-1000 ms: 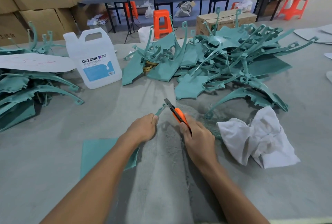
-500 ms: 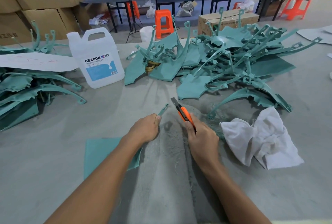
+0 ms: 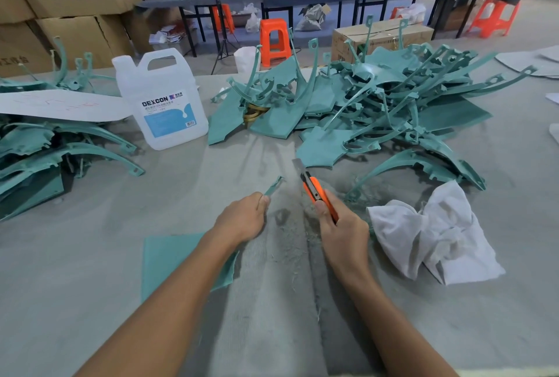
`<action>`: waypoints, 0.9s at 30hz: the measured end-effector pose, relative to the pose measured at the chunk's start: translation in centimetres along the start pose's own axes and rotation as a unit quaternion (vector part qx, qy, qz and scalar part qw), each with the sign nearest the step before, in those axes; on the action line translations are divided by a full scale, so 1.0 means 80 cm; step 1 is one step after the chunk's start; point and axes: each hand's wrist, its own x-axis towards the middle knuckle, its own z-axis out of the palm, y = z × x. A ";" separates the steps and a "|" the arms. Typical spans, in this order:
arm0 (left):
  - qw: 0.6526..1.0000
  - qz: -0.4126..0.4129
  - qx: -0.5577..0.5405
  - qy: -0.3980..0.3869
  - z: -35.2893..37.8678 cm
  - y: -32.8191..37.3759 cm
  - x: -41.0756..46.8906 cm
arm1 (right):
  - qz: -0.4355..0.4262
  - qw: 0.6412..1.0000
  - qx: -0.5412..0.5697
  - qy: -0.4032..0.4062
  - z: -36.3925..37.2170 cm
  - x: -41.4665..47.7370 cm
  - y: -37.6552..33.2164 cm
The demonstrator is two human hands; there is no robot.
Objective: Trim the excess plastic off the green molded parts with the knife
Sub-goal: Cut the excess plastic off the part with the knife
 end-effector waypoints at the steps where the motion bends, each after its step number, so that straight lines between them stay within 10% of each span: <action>1: 1.000 0.007 -0.017 0.004 -0.001 -0.001 -0.002 | 0.008 1.000 0.024 0.003 -0.002 0.001 0.001; 12: 0.886 0.039 -0.456 -0.070 -0.115 0.020 -0.031 | 0.013 0.997 0.068 0.022 0.007 0.002 0.012; 21: 0.904 0.030 -0.369 -0.214 -0.161 0.051 -0.037 | 0.013 0.998 0.064 0.028 0.009 0.002 0.008; 27: 0.989 0.059 -0.132 0.036 -0.134 0.023 -0.036 | 0.026 0.996 0.087 0.017 0.007 0.001 0.013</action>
